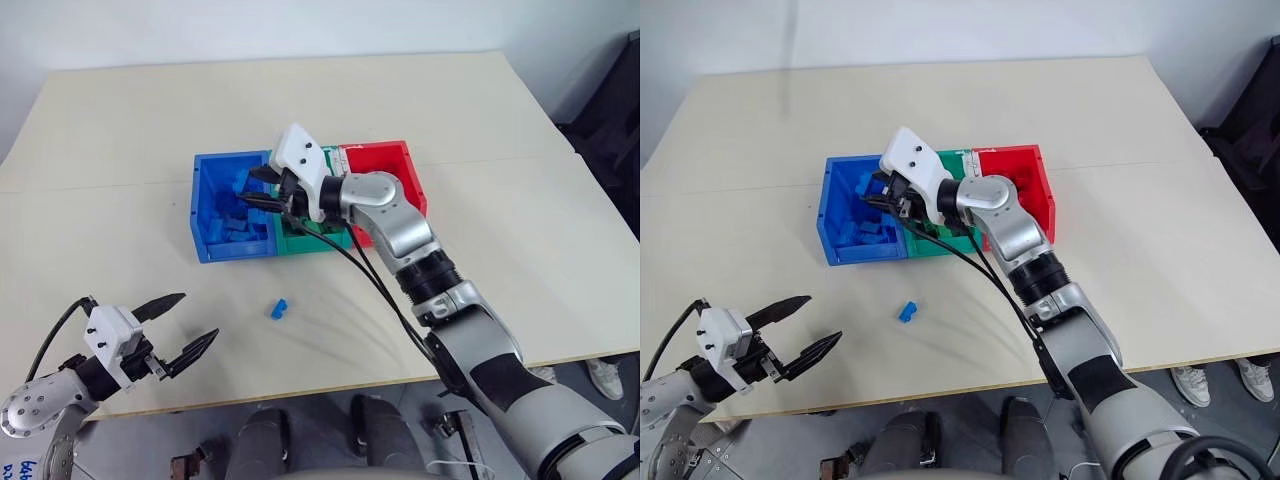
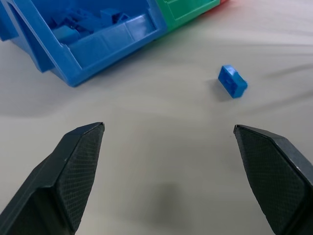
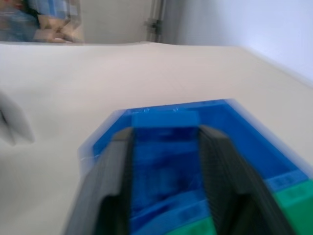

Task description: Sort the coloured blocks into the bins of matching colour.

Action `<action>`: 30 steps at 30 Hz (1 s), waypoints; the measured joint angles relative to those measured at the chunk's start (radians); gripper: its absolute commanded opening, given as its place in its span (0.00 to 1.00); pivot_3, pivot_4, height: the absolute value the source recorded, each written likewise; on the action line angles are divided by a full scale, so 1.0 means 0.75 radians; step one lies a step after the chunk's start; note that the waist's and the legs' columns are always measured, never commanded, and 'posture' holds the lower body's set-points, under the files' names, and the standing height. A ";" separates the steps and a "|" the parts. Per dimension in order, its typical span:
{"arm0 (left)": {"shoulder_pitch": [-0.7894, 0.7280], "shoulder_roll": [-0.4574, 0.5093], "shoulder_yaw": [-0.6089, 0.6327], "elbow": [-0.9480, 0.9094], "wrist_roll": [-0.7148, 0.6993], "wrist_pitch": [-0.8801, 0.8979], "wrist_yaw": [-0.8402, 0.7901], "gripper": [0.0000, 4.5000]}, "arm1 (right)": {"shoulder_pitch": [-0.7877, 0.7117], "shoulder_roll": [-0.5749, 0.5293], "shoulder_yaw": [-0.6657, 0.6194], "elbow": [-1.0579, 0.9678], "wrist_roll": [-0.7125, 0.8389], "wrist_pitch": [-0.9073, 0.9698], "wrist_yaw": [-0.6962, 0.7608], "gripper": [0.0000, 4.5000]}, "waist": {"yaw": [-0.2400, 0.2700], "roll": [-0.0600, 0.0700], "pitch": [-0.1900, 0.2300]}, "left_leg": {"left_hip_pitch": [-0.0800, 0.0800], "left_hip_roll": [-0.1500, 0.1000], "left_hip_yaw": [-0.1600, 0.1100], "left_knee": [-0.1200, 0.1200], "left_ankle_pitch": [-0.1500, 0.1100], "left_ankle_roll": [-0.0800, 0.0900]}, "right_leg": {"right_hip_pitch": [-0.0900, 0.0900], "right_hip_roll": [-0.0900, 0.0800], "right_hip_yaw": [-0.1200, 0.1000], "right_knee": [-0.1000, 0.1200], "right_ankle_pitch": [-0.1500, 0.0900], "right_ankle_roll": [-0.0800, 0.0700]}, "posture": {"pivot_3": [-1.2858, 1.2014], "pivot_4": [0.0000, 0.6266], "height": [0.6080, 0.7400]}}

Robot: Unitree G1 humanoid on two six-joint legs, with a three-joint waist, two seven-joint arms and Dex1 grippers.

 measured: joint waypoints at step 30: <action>-0.360 0.063 -0.145 0.112 -0.006 0.078 -0.065 1.00 | 0.948 -0.866 -0.574 -0.506 0.571 -0.111 0.893 0.99 | 0.029 0.001 0.001 | 0.003 0.001 0.016 0.002 -0.002 -0.001 | 0.006 0.003 -0.014 -0.006 0.000 0.001 | 0.52 0.24 1.00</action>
